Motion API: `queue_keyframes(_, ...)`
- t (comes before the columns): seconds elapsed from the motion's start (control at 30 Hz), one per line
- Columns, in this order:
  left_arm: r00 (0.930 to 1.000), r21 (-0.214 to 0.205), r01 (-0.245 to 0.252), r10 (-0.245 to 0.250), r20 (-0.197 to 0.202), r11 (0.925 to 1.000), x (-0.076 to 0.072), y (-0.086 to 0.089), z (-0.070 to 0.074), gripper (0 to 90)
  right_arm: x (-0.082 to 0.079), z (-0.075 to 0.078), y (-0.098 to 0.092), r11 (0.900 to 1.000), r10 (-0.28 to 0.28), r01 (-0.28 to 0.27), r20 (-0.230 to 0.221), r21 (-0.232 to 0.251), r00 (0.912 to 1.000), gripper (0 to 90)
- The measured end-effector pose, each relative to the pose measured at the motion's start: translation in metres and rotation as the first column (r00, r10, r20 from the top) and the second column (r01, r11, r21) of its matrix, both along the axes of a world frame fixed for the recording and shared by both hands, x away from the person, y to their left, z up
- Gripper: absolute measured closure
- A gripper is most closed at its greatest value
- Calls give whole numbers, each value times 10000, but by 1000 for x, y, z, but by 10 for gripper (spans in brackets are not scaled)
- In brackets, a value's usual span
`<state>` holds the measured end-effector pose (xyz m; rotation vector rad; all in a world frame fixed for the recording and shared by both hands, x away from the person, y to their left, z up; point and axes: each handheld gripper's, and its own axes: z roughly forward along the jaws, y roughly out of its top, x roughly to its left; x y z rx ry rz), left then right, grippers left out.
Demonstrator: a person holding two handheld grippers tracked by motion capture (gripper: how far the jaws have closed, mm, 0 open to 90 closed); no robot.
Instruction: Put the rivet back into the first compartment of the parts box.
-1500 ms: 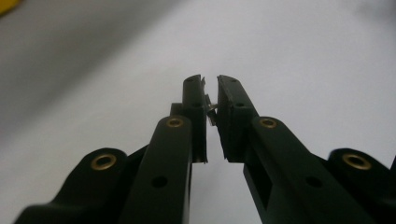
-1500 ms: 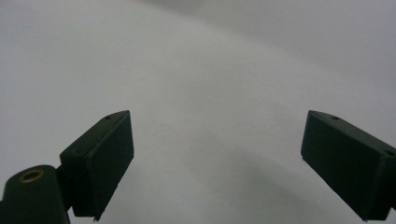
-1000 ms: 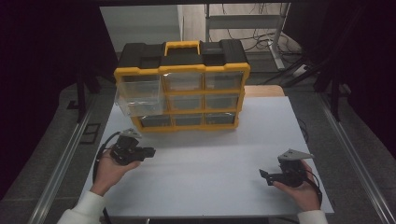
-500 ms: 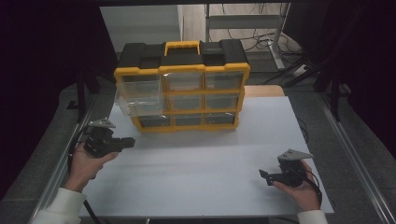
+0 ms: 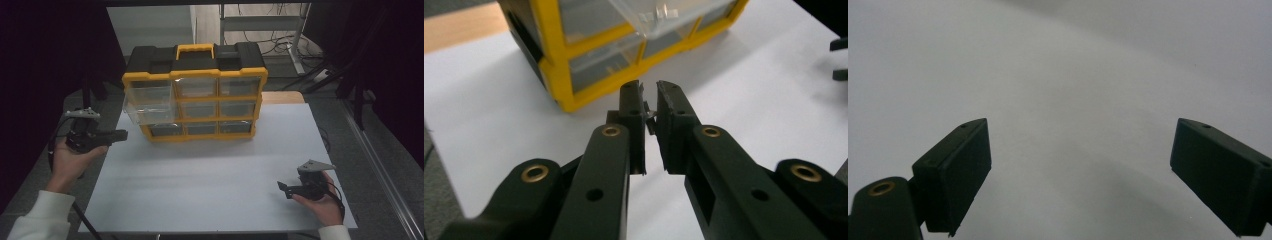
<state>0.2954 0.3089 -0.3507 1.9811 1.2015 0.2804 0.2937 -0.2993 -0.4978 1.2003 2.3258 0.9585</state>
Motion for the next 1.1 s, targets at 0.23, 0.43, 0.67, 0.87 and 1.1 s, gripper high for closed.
queue_keyframes(0.23, 9986, -144, -253, 260, 468, 9996, 4, 12, 37, 830, 0, 0, 0, 10000, -28, 28, -31, 18, 10000, 99)
queue_keyframes(0.43, 9964, -50, -261, 264, 804, 9996, 7, 9, 62, 830, 0, 0, 0, 10000, -12, 12, -44, 18, 10000, 99)
queue_keyframes(0.67, 9939, -148, -181, 196, 1081, 9997, 14, 2, 81, 830, 1, 0, -1, 10000, -11, 11, -39, 28, 10000, 99)
queue_keyframes(0.87, 9932, -62, 37, -30, 1163, 10000, 24, -15, 89, 829, 1, 0, -1, 10000, -3, 3, -67, 38, 10000, 99)
queue_keyframes(1.1, 9931, -7, 238, -236, 1147, 9997, 38, -35, 92, 828, 1, -1, -1, 10000, 49, -49, -65, 22, 10000, 99)
